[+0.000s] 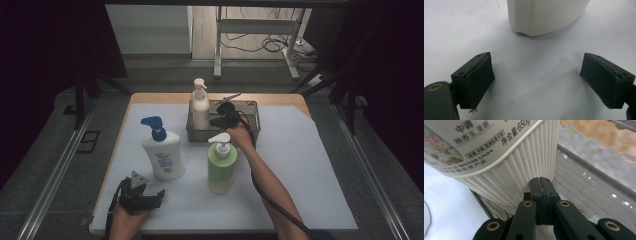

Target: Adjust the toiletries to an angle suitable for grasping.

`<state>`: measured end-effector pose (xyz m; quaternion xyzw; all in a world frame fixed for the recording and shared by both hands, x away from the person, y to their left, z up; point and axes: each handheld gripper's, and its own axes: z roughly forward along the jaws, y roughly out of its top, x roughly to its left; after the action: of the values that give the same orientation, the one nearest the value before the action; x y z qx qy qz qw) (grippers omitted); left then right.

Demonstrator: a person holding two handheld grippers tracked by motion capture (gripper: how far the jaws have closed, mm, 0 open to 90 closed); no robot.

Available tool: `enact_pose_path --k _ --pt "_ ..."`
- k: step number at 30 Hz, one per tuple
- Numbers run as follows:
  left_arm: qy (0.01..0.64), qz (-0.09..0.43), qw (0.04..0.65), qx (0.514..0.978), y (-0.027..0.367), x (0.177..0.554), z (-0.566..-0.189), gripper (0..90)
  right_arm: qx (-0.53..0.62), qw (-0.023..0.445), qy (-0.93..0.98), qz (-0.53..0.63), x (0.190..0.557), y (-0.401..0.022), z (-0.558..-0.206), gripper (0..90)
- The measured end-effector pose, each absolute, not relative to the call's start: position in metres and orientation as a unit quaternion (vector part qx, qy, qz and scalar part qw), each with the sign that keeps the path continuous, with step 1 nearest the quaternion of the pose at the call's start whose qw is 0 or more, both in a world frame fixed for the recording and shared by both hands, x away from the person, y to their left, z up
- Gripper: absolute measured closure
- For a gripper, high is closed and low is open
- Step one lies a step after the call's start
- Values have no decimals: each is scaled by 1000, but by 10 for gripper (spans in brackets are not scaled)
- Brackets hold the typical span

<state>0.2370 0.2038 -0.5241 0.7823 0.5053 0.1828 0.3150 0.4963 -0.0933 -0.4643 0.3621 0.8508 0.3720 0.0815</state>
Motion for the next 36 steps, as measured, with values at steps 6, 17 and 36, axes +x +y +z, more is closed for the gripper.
enact_pose_path --k 6,17,36 --pt "505 183 315 782 204 237 -524 108 358 76 852 375 496 -90 -465 897" --pt "505 183 315 783 204 237 -524 108 345 71 856 378 495 -77 -464 898" --pt "505 183 315 782 204 237 -524 108 345 80 855 379 492 -80 -460 824"
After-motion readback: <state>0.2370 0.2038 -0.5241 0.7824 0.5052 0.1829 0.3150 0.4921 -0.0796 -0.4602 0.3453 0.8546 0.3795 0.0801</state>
